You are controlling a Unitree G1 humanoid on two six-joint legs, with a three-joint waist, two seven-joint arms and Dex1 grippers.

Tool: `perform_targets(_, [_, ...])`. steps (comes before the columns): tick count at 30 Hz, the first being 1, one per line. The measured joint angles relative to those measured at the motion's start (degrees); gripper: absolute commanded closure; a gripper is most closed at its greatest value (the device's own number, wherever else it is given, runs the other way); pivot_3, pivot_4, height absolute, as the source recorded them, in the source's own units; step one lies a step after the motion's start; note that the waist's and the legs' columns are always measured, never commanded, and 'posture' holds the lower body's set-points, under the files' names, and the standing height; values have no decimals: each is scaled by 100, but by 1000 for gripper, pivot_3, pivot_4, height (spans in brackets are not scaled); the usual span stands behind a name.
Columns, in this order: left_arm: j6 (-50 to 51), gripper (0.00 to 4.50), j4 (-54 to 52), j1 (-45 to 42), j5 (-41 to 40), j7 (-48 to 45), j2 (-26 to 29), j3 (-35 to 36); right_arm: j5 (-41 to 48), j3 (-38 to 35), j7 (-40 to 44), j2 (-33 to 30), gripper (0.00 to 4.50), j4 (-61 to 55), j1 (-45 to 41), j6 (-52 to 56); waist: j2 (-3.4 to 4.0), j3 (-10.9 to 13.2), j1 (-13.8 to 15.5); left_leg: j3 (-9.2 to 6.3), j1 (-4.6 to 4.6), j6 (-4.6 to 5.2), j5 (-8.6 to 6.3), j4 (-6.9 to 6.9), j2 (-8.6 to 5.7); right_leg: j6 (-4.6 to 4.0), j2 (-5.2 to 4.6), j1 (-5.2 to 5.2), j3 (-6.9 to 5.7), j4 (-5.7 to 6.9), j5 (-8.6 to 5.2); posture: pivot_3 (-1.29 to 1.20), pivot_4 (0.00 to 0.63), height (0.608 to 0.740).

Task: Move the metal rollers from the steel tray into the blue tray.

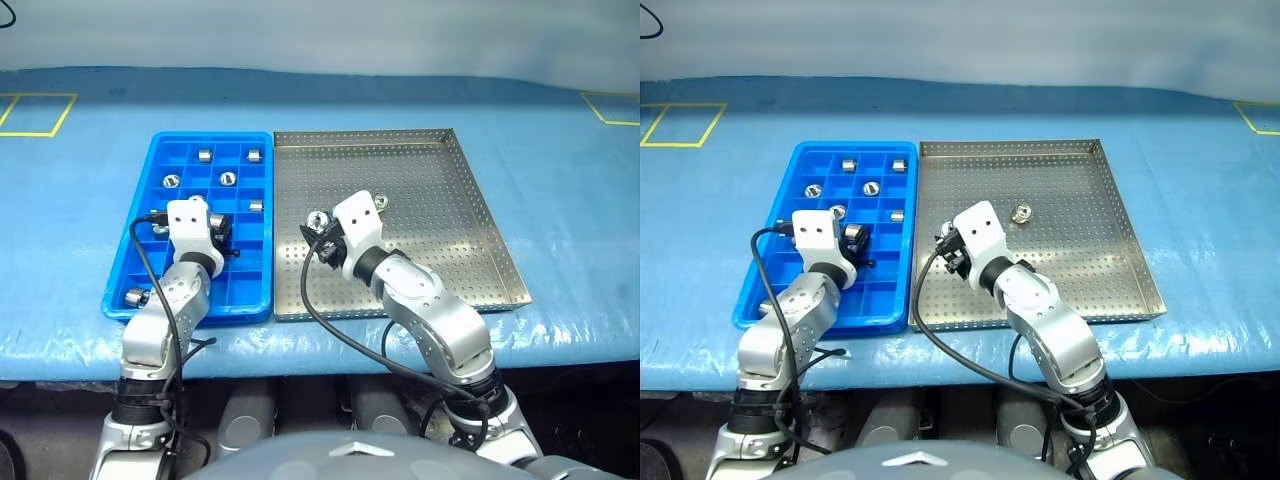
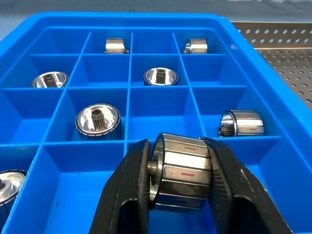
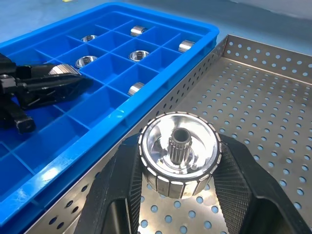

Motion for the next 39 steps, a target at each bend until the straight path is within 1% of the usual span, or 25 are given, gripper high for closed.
perform_targets(6, [-46,55,-10,-49,105,-130,-332,45,-24,-1,43,20,2793,-6,-12,5,0,0,-5,0,2,0,0,1,2,0,1,1,0,2,0,-9,150,740])
perform_targets(10, [-182,55,-286,-44,118,-211,-414,156,-27,8,138,18,2793,-7,-146,16,0,0,-5,0,1,0,0,2,2,0,1,0,1,3,1,10,150,740])
perform_targets(14, [-520,55,-879,278,242,-489,-259,180,-68,155,271,-9,2793,11,-479,139,0,0,2,0,3,0,0,1,1,-2,-1,1,2,5,1,44,150,740])
perform_targets(16, [-738,55,-1181,671,377,-646,-59,184,-61,291,410,4,2793,142,-613,146,0,0,-8,1,5,0,-1,0,3,-5,0,0,2,5,0,58,150,740])
perform_targets(18, [-926,55,-1499,1071,476,-787,-4,246,-51,387,541,30,2793,370,-727,205,0,0,16,1,3,0,-1,0,3,-5,-2,0,1,5,-1,86,150,740])
perform_targets(21, [-1208,55,-1821,1575,525,-1089,221,395,-37,558,722,96,2793,626,-919,244,0,0,60,0,4,0,-1,1,4,-6,-4,-1,-2,5,-2,107,150,740])
perform_targets(24, [-1505,55,-2060,2137,534,-1472,406,514,-41,734,942,185,2793,947,-1187,218,0,0,89,2,7,0,-1,2,6,-5,-5,-1,-3,5,-2,132,150,740])
perform_targets(27, [-1765,55,-2264,2753,548,-1968,685,487,-66,962,1160,353,2793,1445,-1369,60,5,3,117,3,6,0,-1,0,8,-8,-4,-5,-5,5,-3,149,150,740])
perform_targets(31, [-1887,55,-2397,3143,542,-2348,771,449,-155,1193,1302,522,2793,1902,-1477,-97,4,3,229,3,4,1,-2,0,7,-5,-7,-6,-10,3,-6,168,150,740])
perform_targets(34, [-1889,55,-2496,3367,545,-2560,799,304,-190,1245,1407,670,2793,2172,-1602,-195,5,3,260,3,5,1,-2,0,9,17,-7,-6,-12,2,-19,177,150,740])
perform_targets(39, [-1889,55,-2503,3445,544,-2839,846,119,-435,1339,1434,835,2793,2830,-1730,-560,9,5,297,0,4,0,-2,0,12,17,-6,-9,-19,3,-20,180,150,740])
